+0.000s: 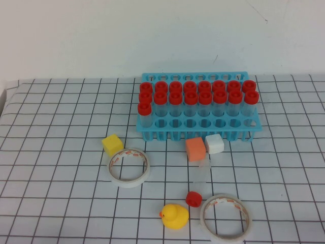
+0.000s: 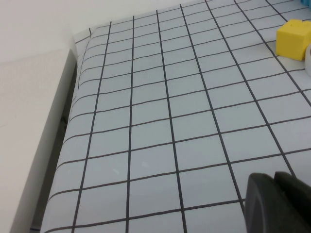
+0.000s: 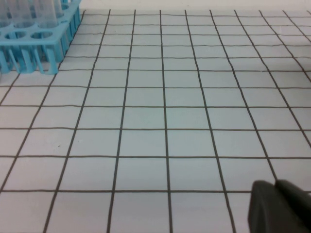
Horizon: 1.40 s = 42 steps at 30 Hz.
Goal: Place the test tubes
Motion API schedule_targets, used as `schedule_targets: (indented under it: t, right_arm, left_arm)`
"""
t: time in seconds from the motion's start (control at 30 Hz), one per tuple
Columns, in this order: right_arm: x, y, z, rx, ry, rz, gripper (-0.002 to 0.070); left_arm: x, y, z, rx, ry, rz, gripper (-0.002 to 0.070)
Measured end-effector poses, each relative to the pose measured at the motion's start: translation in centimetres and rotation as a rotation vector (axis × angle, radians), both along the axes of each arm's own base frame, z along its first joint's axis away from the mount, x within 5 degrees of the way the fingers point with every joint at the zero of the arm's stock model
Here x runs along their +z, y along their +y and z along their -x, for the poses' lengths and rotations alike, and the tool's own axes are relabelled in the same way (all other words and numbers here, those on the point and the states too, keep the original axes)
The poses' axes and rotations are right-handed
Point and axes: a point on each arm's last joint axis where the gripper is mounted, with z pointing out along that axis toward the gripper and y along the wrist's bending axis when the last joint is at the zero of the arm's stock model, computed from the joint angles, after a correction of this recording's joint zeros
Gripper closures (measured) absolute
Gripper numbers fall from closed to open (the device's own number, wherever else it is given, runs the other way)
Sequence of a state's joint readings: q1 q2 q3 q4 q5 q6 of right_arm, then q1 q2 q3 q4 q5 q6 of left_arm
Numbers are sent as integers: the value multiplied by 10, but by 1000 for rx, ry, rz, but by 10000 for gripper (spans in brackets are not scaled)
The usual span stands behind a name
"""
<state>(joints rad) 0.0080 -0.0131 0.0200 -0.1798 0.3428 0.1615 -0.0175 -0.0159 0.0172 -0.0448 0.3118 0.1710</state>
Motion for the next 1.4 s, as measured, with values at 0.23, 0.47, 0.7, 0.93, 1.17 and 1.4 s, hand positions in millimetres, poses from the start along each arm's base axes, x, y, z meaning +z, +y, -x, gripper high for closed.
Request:
schedule_targets:
  t: [0.23,0.47,0.7,0.93,1.17,1.4]
  right_arm:
    - [0,0,0,0,0,0,678]
    - [0,0,0,0,-2,3,678]
    - [1,0,0,1,-6,4,678]
    - [1,4,0,7,-12,-115,678]
    - [4,24,0,21,10,-828,678]
    - [11,30,0,54,-19,-1009,678]
  left_arm:
    - [0,0,0,0,0,0,677]
    - [0,0,0,0,0,0,677]
    - [0,0,0,0,0,0,677]
    - [6,-7,-1,24,-41,414,677]
    - [19,-13,-2,58,-71,1174,677]
    - [25,-9,-3,87,-132,1339,677]
